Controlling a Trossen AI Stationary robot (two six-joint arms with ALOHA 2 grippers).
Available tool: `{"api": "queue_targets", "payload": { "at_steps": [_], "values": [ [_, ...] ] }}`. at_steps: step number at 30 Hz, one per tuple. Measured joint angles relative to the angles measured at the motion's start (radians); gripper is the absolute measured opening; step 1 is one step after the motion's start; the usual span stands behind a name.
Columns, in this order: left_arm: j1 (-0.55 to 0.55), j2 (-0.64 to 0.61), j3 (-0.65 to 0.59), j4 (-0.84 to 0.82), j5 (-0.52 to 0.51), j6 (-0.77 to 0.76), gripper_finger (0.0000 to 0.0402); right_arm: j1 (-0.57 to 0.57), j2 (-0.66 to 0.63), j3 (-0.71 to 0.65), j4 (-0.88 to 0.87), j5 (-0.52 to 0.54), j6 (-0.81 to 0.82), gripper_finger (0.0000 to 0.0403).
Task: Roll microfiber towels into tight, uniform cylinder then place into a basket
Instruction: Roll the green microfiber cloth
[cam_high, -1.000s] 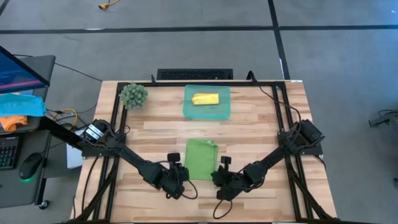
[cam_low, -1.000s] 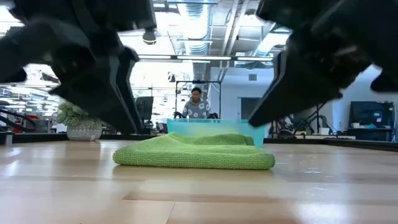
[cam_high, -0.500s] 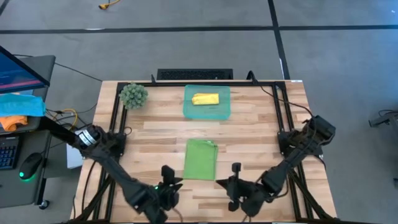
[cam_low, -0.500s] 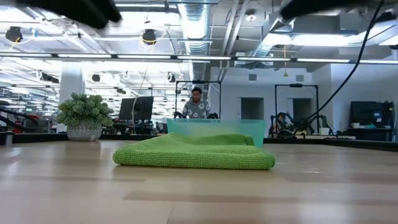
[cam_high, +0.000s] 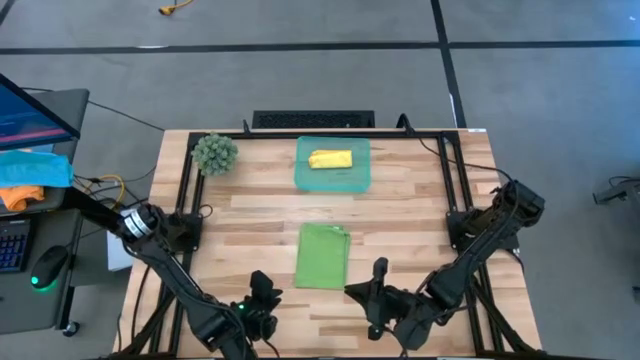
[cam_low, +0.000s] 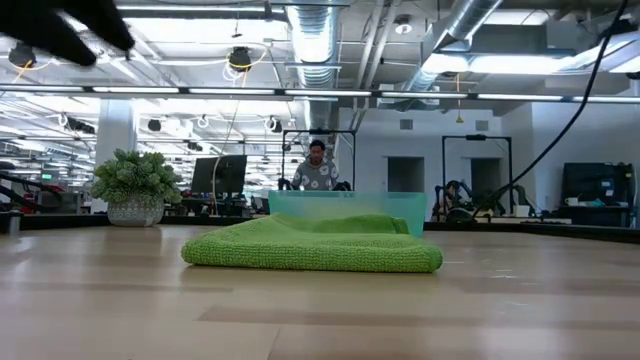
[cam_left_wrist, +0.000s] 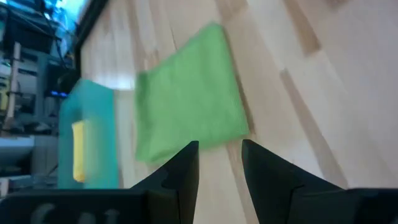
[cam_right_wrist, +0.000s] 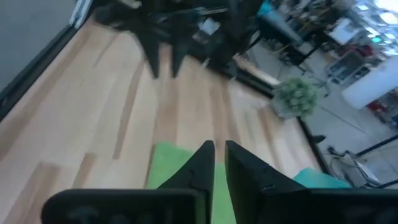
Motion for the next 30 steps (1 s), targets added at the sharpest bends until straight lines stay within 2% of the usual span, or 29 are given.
{"api": "queue_targets", "payload": {
  "at_steps": [6,14,22,27,30],
  "values": [
    [0.003,0.000,-0.072,0.030,-0.027,-0.053,0.0115,-0.016,0.001,-0.005,-0.046,-0.123,0.097,0.0090],
    [0.005,0.000,-0.174,0.119,-0.044,-0.113,0.0115,-0.021,0.042,-0.028,-0.040,-0.149,0.115,0.0158],
    [0.024,-0.005,-0.272,0.412,0.022,-0.016,0.0099,-0.040,0.172,-0.029,0.021,-0.161,0.113,0.0212],
    [0.050,-0.013,-0.337,0.664,0.058,0.115,0.0079,-0.047,0.215,-0.029,0.064,-0.165,0.114,0.0219],
    [0.087,-0.015,-0.354,0.712,0.087,0.141,0.0070,-0.051,0.216,-0.028,0.066,-0.176,0.142,0.0217]
  ]
}}
